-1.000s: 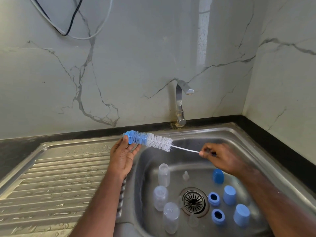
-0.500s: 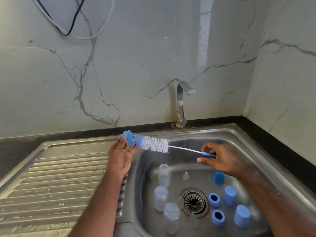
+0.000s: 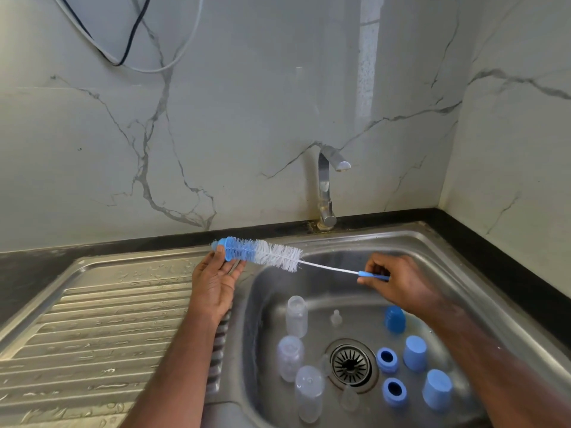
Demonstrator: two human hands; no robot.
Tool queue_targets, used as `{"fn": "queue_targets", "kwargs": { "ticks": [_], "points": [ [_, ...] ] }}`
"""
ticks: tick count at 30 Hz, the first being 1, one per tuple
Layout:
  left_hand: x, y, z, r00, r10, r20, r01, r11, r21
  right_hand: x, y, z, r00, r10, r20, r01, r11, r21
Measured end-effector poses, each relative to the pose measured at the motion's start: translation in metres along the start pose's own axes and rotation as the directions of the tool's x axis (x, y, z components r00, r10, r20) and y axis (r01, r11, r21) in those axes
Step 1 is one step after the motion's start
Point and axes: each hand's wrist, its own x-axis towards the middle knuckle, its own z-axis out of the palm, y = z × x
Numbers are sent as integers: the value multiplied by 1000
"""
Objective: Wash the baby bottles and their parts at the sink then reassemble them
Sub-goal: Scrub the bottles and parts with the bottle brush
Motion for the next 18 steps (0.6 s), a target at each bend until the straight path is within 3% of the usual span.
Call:
{"fn": "queue_targets", "kwargs": {
  "ticks": [4,9,14,18],
  "points": [
    [-2,1,4,1000,13,14,-14,1000,21,2,-1,-6,1000,-21,-11,19,989,-146],
    [-1,-1,5,1000,6,17,-6,1000,25,-3,-4,-3,962,23,274,-80,976,201],
    [2,-1,1,1000,7,18,-7,999,39,2,4,2,994,67,85,-82,977,194],
    [2,-3,1,1000,6,30,-7,1000,23,3,-3,-2,993,89,83,-82,994,-77]
  ]
}}
